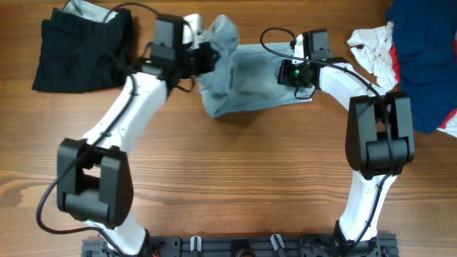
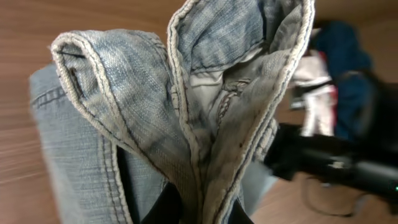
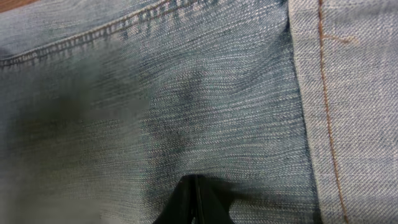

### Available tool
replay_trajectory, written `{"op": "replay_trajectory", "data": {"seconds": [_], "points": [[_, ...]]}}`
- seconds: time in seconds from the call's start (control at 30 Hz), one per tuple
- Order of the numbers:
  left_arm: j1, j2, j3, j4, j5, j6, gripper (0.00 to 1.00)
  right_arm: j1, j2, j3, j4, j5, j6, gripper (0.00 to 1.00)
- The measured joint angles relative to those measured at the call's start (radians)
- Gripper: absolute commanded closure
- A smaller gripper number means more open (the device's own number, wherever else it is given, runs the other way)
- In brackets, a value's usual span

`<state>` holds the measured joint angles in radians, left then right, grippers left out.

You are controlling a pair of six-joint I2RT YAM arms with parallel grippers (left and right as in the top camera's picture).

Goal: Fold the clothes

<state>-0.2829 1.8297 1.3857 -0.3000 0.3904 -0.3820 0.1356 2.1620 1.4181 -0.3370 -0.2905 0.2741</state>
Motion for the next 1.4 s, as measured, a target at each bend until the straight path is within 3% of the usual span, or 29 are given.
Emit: {"op": "replay_trajectory", "data": {"seconds": [0.2,0.4,0.67,0.93,1.13,1.4], "points": [[-0.079,0.000,0.000,0.027,-0.072,-0.055,0.96,-0.005,-0.007,-0.003,-0.009,-0.045,0.002,0.96],[-0.064,0.000,0.076,-0.096,-0.113,-0.056,0.96,-0.047,-0.089,-0.016,-0.044,-0.076,0.002,0.96],[-0.089,-0.001,0.168,-0.122,-0.159,-0.040,0.96,-0.102,-0.134,-0.016,-0.068,-0.068,0.001,0.96],[-0.085,-0.001,0.268,-0.370,-0.312,0.009,0.96,-0.098,-0.042,-0.016,-0.069,-0.060,-0.010,0.96],[-0.007,-0.001,0.434,-0.543,-0.387,0.074,0.96,-0.098,-0.024,-0.017,-0.064,-0.060,-0.014,0.96],[0.162,-0.001,0.454,-0.686,-0.401,0.146,0.96,-0.094,-0.024,-0.017,-0.058,-0.112,-0.018,0.96]]}}
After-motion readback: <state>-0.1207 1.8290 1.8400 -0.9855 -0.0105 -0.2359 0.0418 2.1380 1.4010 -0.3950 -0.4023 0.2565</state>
